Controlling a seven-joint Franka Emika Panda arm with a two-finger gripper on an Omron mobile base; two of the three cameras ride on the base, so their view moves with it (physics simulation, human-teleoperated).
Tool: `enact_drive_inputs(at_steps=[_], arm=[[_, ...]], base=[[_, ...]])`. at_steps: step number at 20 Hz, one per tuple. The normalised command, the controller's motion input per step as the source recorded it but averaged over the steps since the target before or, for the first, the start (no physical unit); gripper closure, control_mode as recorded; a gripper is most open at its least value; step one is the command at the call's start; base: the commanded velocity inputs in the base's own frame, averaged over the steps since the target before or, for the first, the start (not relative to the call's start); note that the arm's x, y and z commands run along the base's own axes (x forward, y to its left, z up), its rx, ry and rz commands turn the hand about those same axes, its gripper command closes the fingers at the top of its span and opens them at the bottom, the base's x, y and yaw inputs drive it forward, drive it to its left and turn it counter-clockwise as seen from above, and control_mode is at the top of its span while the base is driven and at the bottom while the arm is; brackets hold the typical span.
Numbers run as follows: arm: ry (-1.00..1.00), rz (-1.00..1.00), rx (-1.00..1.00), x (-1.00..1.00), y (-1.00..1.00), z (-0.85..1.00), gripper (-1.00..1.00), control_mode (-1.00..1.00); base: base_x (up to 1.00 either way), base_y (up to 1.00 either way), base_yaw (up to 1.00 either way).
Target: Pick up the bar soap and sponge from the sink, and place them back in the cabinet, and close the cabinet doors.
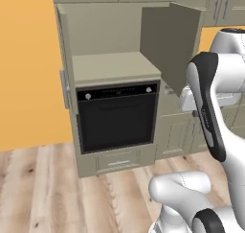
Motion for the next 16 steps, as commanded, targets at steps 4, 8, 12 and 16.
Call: enact_drive_inputs(at_steps=[4, 8, 12, 16], arm=[[0.00, 0.00, 0.00, 0.00, 0.00, 0.00, 1.00, 1.00], [0.00, 0.00, 0.00, 0.00, 0.00, 0.00, 1.00, 1.00], [0.00, 0.00, 0.00, 0.00, 0.00, 0.00, 1.00, 1.00], [0.00, 0.00, 0.00, 0.00, 0.00, 0.00, 1.00, 1.00]], base=[[0.13, 0.00, -0.17], [0.23, 0.03, -0.15], [0.35, 0.09, -0.08], [0.53, 0.14, 0.00]])
